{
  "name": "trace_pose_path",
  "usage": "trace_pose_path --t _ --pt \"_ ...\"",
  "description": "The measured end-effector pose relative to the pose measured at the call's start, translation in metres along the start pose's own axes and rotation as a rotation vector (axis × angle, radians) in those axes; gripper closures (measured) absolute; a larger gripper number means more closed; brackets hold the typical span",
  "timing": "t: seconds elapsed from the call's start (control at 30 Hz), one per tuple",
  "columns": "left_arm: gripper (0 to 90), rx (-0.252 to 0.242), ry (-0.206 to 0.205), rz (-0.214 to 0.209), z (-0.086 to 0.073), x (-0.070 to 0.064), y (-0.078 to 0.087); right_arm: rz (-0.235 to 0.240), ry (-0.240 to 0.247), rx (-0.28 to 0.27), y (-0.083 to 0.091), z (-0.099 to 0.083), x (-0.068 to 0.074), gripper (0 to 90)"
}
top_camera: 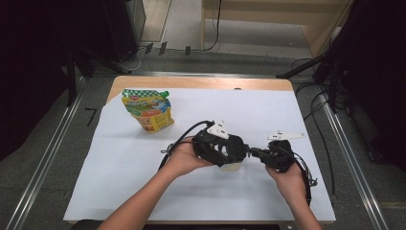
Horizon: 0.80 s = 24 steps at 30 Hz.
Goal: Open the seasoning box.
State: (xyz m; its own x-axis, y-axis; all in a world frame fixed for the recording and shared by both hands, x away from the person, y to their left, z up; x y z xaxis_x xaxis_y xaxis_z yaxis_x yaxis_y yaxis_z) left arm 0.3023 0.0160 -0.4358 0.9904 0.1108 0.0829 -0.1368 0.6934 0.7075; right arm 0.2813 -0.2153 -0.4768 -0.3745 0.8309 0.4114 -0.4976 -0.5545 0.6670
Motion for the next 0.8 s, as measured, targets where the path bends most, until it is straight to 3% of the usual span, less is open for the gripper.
trace_pose_path --t 0.23,0.47,0.67,0.8 --pt "51.1 -0.004 -0.007 -0.005 0.007 -0.004 0.006 0.004 0.002 0.0 0.001 0.0 0.0 90.0" --pt "70.3 0.001 -0.018 -0.06 0.024 -0.004 0.008 0.006 0.002 -0.002 0.0 -0.001 0.0 90.0" --pt "77.3 0.03 -0.029 -0.082 0.042 -0.002 0.003 0.01 0.002 -0.006 0.001 -0.001 0.0 90.0" --pt "77.9 0.019 -0.024 -0.106 0.049 0.002 -0.003 0.013 -0.003 -0.003 0.001 -0.001 0.0 90.0"
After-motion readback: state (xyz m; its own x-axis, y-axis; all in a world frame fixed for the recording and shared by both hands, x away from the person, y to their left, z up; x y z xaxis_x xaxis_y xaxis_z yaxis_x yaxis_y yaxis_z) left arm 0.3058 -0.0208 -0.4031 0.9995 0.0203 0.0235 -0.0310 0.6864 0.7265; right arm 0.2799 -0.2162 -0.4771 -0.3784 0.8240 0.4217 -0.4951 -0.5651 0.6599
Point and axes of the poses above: each handheld gripper's, and its own axes: y roughly backward along the jaws, z roughly out of its top, x roughly to its left, the point moved 1 cm from there along -y, roughly forward along the jaws, and after that the axes turned 14 degrees about -y, right-handed, at the moved point
